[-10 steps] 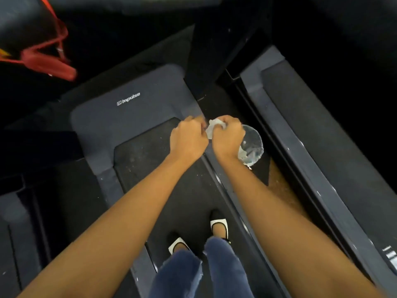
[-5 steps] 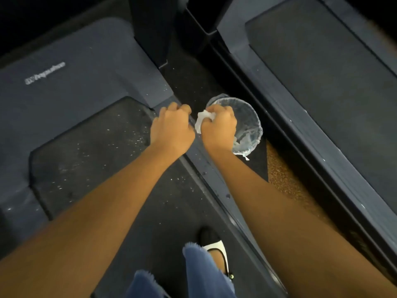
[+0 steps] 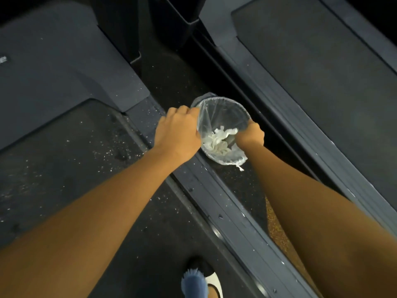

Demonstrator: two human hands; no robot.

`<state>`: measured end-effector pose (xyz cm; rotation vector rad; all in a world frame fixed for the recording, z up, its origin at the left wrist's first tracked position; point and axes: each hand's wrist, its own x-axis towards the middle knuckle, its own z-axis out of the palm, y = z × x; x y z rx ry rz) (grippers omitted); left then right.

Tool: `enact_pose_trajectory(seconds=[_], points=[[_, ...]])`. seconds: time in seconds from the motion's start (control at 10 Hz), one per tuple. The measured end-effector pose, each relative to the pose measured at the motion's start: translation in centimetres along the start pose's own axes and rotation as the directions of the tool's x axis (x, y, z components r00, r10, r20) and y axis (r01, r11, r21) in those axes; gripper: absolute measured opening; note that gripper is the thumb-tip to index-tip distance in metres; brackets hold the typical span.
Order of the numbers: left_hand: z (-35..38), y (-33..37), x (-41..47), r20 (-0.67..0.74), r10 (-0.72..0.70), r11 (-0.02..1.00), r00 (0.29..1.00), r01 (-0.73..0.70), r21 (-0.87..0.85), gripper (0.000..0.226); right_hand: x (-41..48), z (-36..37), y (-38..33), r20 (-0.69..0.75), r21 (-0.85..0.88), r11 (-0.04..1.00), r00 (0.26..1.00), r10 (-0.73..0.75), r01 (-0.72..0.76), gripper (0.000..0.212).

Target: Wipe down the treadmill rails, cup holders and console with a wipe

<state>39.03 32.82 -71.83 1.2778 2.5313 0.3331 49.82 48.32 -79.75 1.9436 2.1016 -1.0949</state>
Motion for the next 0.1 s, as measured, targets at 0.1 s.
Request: enact_pose_trajectory(seconds=[0.1], points=[[-1.83,0.17,-0.75,0.006,-0.004,1.0,1.0,0.004,0.007,0.047,-2.74,-1.16,-0.82,-0.024,-0.013,0.998,0.998,-0.058,0.058,0.044]])
